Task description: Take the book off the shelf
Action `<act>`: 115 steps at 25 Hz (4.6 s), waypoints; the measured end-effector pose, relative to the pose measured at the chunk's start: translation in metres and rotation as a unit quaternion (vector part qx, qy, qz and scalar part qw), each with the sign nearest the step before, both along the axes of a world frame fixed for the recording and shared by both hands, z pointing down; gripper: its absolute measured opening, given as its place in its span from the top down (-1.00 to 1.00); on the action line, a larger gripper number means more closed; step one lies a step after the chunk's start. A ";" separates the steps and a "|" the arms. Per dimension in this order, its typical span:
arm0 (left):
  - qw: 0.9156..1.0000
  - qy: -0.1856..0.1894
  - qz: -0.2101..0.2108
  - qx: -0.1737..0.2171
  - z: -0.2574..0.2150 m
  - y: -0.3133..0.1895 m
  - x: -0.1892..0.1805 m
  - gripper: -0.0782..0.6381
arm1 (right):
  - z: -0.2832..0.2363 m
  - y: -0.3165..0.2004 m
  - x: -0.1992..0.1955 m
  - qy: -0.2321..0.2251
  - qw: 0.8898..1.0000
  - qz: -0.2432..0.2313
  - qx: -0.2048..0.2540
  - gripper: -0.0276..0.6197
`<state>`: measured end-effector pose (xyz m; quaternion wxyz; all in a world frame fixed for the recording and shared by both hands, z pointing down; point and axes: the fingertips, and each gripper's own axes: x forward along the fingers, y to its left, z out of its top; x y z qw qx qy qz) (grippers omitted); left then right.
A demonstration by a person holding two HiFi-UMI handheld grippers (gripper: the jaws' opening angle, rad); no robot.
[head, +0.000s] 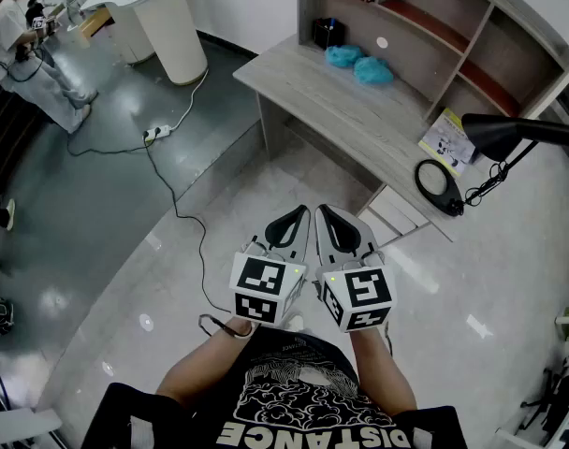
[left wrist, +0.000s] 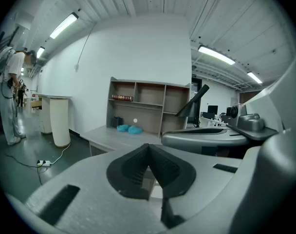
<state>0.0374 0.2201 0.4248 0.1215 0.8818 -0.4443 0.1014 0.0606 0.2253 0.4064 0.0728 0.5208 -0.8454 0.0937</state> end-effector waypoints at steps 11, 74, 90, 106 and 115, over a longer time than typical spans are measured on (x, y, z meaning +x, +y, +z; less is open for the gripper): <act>1.000 -0.010 -0.002 0.004 0.000 -0.006 0.006 0.77 | 0.001 -0.006 0.004 -0.004 1.000 -0.005 -0.002 0.86; 0.997 0.032 0.071 0.013 -0.021 -0.393 -0.037 0.77 | -0.015 -0.387 -0.038 0.011 0.997 0.072 0.014 0.86; 0.998 0.036 0.046 0.019 -0.038 -0.472 0.039 0.77 | -0.027 -0.462 0.035 -0.004 0.999 0.045 0.022 0.86; 0.982 0.142 0.119 -0.043 -0.047 -0.535 0.074 0.77 | -0.030 -0.507 0.071 0.009 0.991 0.128 0.024 0.86; 0.944 0.254 0.170 -0.128 -0.050 -0.592 0.074 0.77 | -0.037 -0.547 0.067 0.018 0.980 0.195 0.030 0.86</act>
